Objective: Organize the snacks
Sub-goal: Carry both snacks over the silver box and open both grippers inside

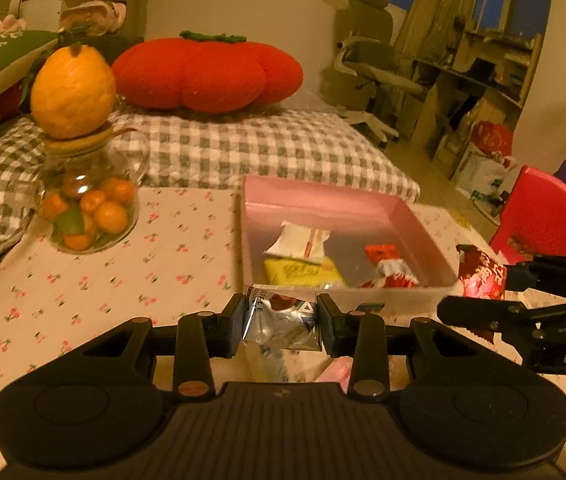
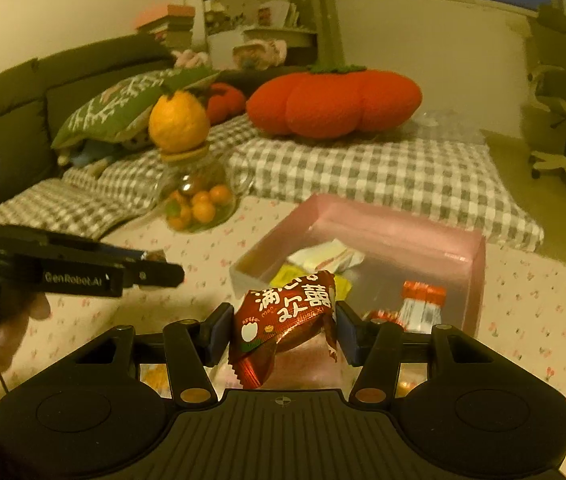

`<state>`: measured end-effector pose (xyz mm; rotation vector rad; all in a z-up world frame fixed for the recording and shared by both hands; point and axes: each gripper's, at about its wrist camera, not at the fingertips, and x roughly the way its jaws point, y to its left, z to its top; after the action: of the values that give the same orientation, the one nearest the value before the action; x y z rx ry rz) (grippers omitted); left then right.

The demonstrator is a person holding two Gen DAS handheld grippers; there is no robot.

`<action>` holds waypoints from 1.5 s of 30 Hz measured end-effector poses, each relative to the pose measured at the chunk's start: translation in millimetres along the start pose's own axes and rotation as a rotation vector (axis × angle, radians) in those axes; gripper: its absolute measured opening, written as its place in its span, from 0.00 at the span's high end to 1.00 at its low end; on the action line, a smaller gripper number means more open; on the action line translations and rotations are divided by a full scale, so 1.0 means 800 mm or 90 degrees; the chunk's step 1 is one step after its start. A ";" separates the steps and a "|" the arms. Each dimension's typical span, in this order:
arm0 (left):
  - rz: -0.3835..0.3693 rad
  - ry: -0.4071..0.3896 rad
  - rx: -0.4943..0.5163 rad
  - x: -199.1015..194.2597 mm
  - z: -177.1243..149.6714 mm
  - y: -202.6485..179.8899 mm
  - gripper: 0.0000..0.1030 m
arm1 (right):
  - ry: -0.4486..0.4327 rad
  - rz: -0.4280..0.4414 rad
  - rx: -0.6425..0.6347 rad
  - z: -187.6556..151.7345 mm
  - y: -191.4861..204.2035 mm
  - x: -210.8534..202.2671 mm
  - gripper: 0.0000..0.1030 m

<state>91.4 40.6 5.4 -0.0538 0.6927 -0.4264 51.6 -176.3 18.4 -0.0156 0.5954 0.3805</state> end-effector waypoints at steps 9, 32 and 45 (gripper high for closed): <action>0.001 -0.010 -0.036 0.026 0.020 -0.011 0.66 | -0.017 -0.022 0.040 0.027 -0.022 0.014 0.48; 0.024 0.007 -0.079 0.116 0.033 -0.041 0.66 | 0.052 -0.096 0.219 0.025 -0.112 0.098 0.48; 0.059 0.044 -0.042 0.135 0.021 -0.046 0.62 | 0.080 -0.119 0.271 0.005 -0.146 0.112 0.45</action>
<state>162.7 -37.2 -40.6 -0.0693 0.7745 -0.3176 162.9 -253.3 -38.8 0.3131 0.7833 0.0659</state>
